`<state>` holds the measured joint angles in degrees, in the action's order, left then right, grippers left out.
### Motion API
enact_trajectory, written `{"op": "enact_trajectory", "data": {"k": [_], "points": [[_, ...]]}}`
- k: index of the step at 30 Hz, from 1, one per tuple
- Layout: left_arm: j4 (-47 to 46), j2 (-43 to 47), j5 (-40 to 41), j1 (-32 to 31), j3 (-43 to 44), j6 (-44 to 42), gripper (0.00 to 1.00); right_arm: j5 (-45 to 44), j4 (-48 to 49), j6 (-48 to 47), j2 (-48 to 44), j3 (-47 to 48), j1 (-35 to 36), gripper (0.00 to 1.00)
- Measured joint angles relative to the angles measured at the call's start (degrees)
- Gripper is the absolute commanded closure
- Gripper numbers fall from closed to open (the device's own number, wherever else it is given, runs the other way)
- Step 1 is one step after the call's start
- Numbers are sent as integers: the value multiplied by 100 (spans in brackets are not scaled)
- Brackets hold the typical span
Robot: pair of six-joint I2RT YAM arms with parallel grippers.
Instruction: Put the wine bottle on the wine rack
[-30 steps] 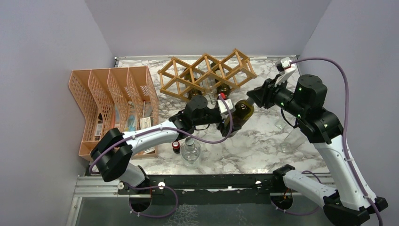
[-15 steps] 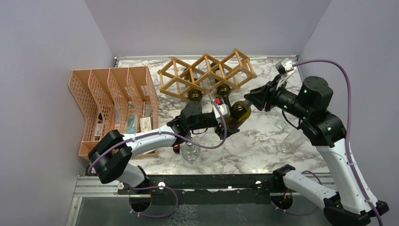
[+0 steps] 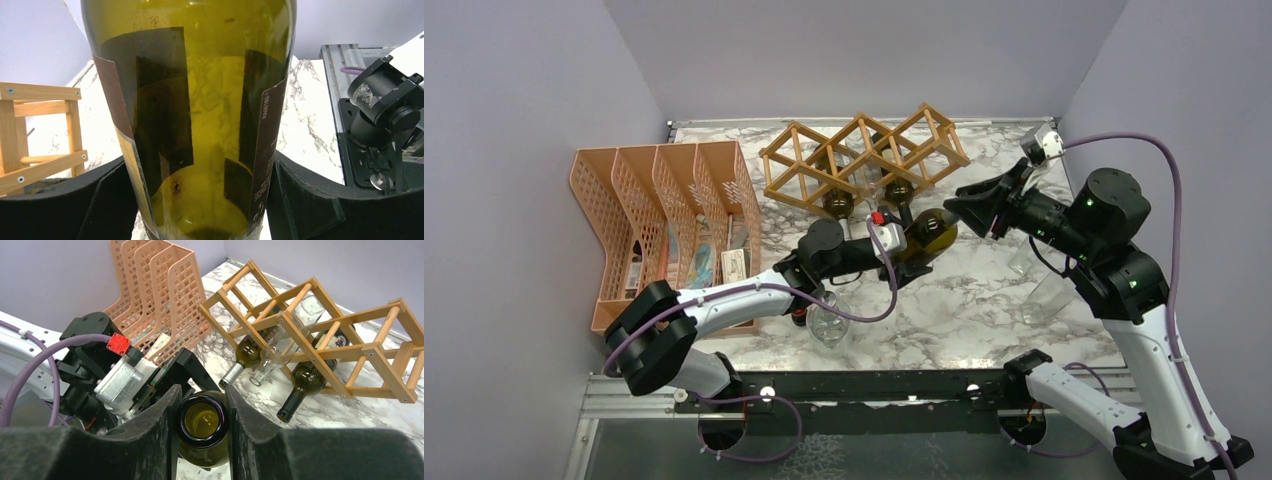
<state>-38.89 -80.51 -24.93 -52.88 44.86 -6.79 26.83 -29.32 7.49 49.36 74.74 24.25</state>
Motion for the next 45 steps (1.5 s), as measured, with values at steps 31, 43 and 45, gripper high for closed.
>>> {"op": "enact_trajectory", "data": {"k": [31,43,45], "points": [[699,74,308,37,638,-4017,100,-1290,-737,168,-516,772,0,29],[2404,74,1025,39,1746,-7051,100,-1351,-1690,96,-595,756,0,29],[2621,72,1130,42,1858,-7508,100,-1381,-1829,72,-610,597,0,29]]}}
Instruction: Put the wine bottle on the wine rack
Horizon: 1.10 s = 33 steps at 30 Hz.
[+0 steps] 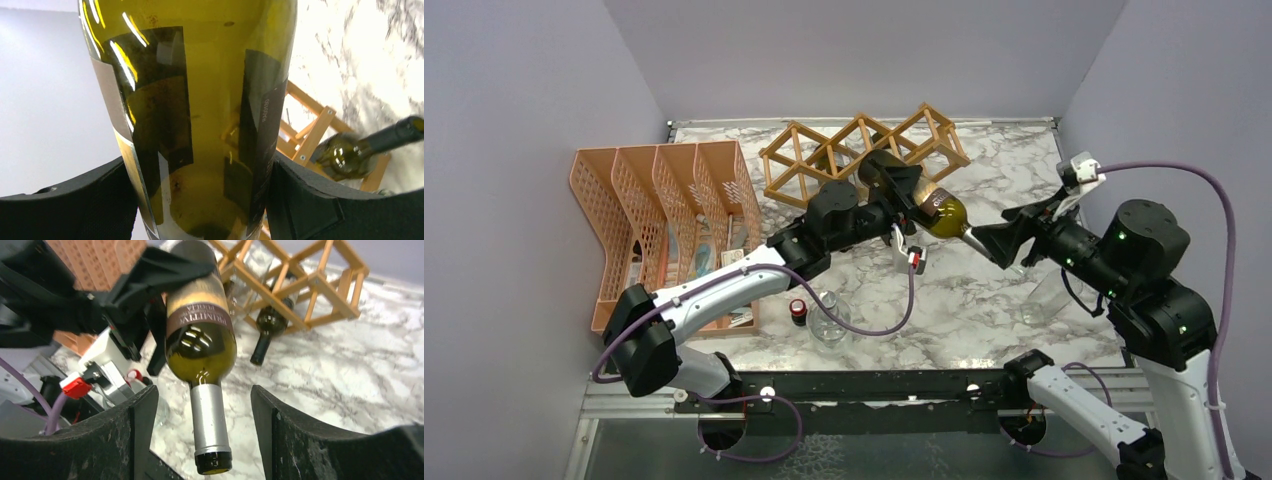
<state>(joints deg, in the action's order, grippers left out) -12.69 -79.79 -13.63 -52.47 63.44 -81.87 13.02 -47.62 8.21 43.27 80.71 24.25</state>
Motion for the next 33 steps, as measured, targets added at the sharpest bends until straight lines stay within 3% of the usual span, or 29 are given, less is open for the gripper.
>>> {"op": "enact_trajectory", "data": {"k": [11,26,30,33], "points": [[1047,-166,90,26,472,-1593,100,247,-271,26,131,-1191,0,31],[1237,-313,107,22,525,-2159,100,892,474,245,656,-2079,0,41],[1235,-341,170,31,525,-2223,100,929,575,245,798,-2105,0,53],[1233,-380,229,33,525,-2218,100,970,614,216,826,-2146,2,78]]}}
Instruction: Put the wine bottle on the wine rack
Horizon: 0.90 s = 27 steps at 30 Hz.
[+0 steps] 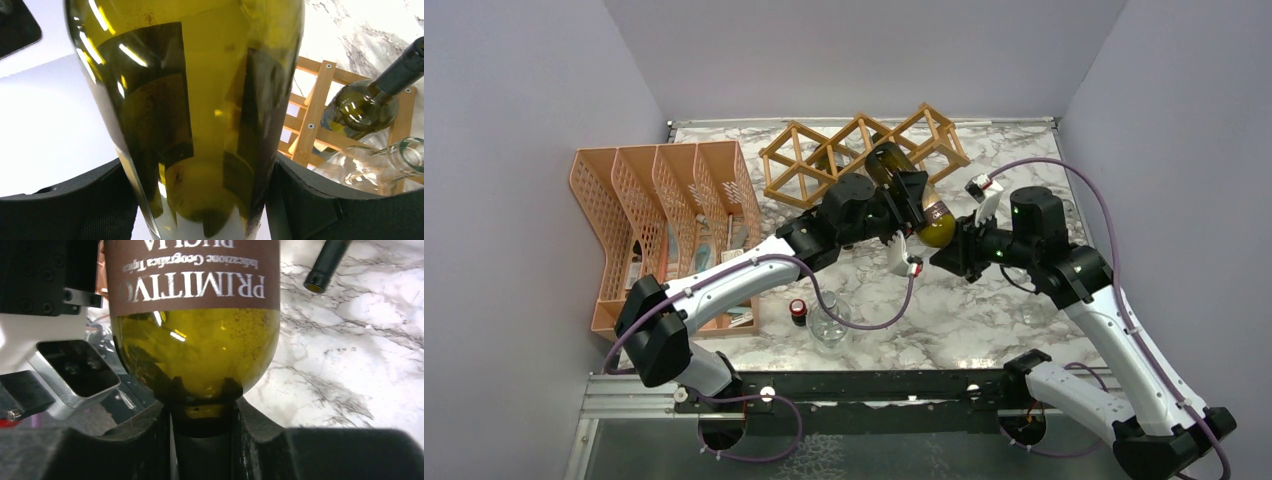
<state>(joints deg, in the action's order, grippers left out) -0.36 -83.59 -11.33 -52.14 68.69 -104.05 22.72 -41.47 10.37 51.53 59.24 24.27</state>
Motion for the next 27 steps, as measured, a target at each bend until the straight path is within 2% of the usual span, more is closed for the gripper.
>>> {"op": "enact_trajectory", "data": {"k": [2,5,6,8,9,12,22,25,27], "points": [[-2,-26,50,17,0,22,100,122,22,-24,-13,-39,37,95],[-13,-44,61,20,0,74,100,131,48,7,-20,-61,35,99],[-22,-46,63,20,0,83,86,122,55,11,-22,-61,37,99],[-70,-46,70,20,0,85,31,101,70,13,-44,-61,37,99],[-107,-46,70,15,-2,81,18,74,76,17,-63,-61,37,99],[-339,-48,81,0,-63,138,2,-22,87,44,-144,-61,44,99],[-1290,-42,98,-11,-83,693,1,-1565,120,538,-470,-59,15,99],[-1388,-39,146,-11,-28,1204,1,-1921,81,645,-470,-59,-2,99],[-1412,-37,205,-13,114,1862,1,-2048,63,682,-483,-66,-2,99]]}}
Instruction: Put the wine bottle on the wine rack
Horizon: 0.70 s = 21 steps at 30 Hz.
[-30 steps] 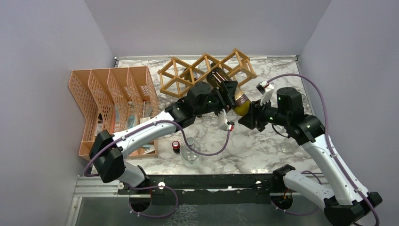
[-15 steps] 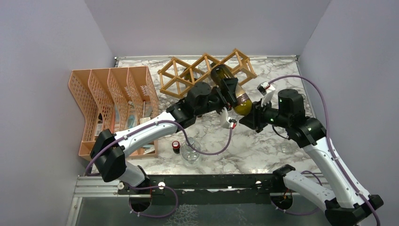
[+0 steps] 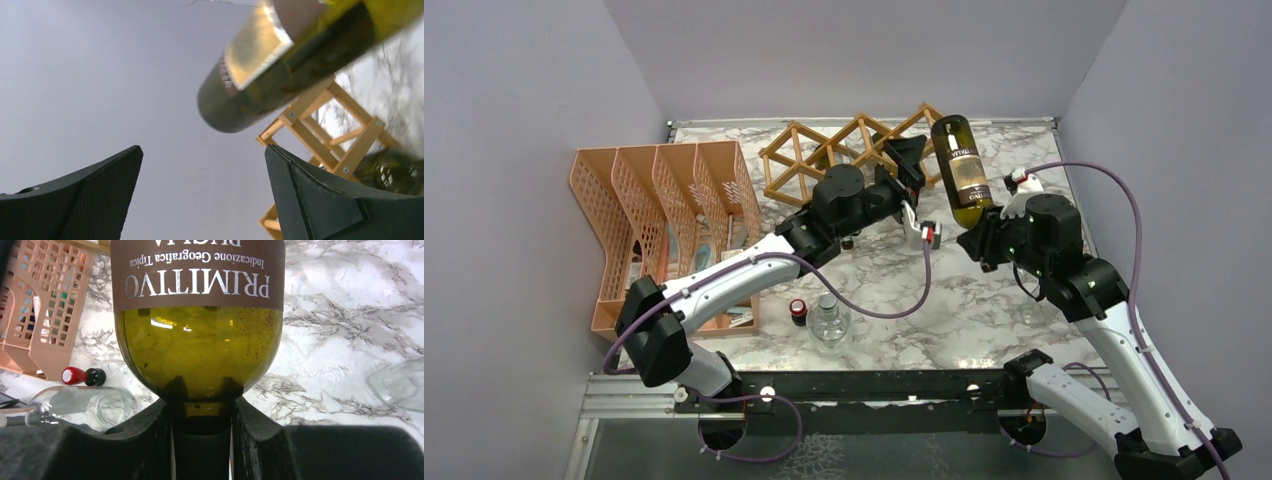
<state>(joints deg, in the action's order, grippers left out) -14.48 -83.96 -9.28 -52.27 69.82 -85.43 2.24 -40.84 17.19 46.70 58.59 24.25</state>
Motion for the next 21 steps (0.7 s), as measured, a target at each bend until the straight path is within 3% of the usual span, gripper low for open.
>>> {"op": "enact_trajectory", "data": {"k": [6,12,21], "points": [[9,-59,472,2,1215,2424,1,-153,-68,70,-149,-219,0,99],[310,-345,1486,2,2715,4594,1,-146,-212,107,-306,-551,0,99],[1668,-310,2844,13,2498,6935,1,-98,-240,188,-343,-1060,0,99]]}}
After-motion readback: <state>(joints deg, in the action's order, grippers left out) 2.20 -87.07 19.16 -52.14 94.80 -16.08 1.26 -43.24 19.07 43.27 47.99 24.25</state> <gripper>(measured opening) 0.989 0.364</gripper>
